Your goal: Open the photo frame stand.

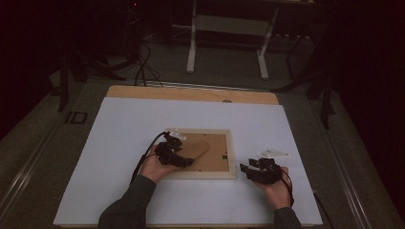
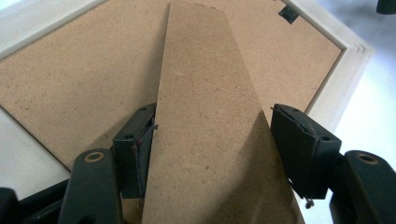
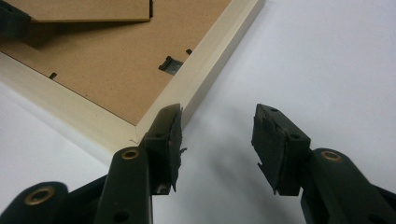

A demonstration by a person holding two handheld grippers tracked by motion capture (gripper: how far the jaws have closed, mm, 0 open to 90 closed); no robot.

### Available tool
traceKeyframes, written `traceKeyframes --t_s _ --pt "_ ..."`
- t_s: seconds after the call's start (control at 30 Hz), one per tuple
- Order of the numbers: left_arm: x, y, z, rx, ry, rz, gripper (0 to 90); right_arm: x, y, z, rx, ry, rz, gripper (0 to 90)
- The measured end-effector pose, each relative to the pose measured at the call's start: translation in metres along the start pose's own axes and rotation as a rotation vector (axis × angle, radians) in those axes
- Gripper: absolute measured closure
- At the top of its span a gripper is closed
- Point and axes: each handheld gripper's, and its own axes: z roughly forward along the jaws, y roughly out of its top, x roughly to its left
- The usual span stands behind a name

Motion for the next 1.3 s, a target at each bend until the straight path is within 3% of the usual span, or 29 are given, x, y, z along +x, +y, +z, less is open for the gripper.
traceKeyframes --t_s 0.2,0.7,0.87,1.1,1.3 --pt "0.001 0.005 0.001 0.043 -0.007 0.004 36.2 0.000 0.000 0.000 0.002 0.002 0.000 51.6" --pt "-0.001 0.024 0.012 0.169 0.029 0.007 37.2 -0.001 -0.001 0.001 0.007 0.001 0.002 51.5" --pt "-0.002 0.025 0.013 0.171 0.038 0.010 37.8 -0.002 -0.001 0.001 0.006 0.000 0.004 51.5" --pt "0.000 0.026 0.013 0.174 0.017 0.000 37.7 0.000 -0.001 0.003 0.012 0.003 0.001 51.5" --pt "-0.002 0.023 0.014 0.151 0.035 0.020 38.5 0.000 -0.002 0.004 0.012 0.005 0.005 51.5"
